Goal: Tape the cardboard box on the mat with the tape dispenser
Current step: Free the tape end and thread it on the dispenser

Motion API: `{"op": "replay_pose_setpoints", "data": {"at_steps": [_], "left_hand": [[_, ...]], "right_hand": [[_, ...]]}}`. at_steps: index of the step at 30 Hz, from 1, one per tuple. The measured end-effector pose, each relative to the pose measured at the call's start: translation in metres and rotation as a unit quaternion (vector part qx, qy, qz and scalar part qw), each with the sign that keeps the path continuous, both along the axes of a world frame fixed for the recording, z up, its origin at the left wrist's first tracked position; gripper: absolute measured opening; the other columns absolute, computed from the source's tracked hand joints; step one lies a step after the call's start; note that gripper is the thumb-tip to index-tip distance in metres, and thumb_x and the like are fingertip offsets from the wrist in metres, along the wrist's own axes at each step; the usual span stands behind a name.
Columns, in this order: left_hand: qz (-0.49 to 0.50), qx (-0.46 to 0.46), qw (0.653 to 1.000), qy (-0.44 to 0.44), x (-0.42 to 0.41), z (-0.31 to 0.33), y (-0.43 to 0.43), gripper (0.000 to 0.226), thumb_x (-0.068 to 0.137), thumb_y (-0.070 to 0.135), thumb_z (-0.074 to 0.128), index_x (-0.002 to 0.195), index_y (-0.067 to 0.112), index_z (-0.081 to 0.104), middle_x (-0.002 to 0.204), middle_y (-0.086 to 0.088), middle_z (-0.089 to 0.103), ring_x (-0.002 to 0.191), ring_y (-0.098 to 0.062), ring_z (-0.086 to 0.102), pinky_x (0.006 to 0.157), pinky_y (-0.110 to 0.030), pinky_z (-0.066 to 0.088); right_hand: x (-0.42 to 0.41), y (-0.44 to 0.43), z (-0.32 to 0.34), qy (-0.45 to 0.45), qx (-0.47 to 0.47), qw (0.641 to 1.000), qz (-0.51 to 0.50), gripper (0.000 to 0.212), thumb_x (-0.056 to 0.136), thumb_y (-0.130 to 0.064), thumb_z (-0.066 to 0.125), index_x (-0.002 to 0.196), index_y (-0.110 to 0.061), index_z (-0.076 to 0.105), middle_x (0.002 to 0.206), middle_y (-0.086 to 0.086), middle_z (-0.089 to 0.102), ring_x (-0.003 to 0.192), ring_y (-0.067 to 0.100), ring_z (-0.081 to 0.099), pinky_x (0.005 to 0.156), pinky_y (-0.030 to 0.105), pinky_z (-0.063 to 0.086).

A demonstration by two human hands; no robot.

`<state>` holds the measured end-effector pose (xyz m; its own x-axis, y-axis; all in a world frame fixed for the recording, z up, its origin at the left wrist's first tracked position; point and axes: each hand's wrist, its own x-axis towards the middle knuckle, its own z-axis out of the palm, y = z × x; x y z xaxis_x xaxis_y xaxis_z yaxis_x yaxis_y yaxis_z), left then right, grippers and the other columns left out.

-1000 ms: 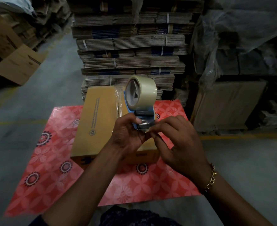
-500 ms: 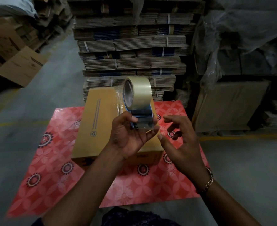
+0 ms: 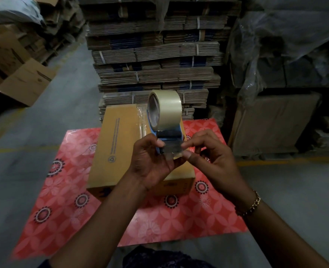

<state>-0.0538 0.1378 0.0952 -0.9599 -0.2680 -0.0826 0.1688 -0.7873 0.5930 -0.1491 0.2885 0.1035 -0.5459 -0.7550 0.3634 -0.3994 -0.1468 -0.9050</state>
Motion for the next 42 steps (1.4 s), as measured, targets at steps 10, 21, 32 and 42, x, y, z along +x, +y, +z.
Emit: {"op": "replay_pose_setpoints", "data": {"at_steps": [10,21,32,42], "left_hand": [[0.002,-0.027,0.999,-0.017,0.001,-0.002,-0.005,0.074,0.054,0.017,0.067,0.125,0.002,0.054,0.113,-0.018,0.057,0.118,-0.038,0.045,0.103,-0.049,0.034],[0.014,-0.040,0.999,-0.028,0.002,-0.002,-0.006,0.074,0.051,0.010,0.064,0.125,0.004,0.058,0.114,-0.017,0.064,0.098,-0.030,0.065,0.084,-0.042,0.054],[0.031,-0.074,0.996,-0.036,-0.001,-0.005,-0.003,0.051,0.055,0.010,0.058,0.103,0.004,0.074,0.099,-0.016,0.069,0.091,-0.030,0.065,0.090,-0.046,0.048],[0.024,-0.077,0.996,-0.026,-0.003,-0.005,-0.003,0.054,0.056,0.011,0.058,0.107,0.003,0.073,0.098,-0.016,0.068,0.089,-0.029,0.064,0.088,-0.045,0.051]], "right_hand": [[0.000,0.001,0.017,-0.088,0.062,0.992,0.059,0.005,0.093,-0.008,0.069,0.096,-0.004,0.071,0.077,0.018,0.064,0.069,0.031,0.061,0.065,0.041,0.051],[0.004,-0.003,0.034,-0.166,0.152,0.974,0.032,0.015,0.095,-0.019,0.066,0.099,-0.004,0.064,0.093,0.015,0.077,0.054,0.012,0.051,0.042,0.018,0.032],[0.011,-0.012,0.029,-0.238,0.146,0.960,-0.038,0.012,0.087,-0.010,0.072,0.079,-0.011,0.063,0.053,-0.008,0.062,0.043,0.005,0.040,0.038,0.018,0.026],[0.011,-0.017,0.028,-0.294,0.121,0.946,-0.059,0.028,0.083,-0.002,0.074,0.087,-0.018,0.051,0.053,-0.009,0.055,0.040,0.006,0.031,0.039,0.018,0.021]]}}
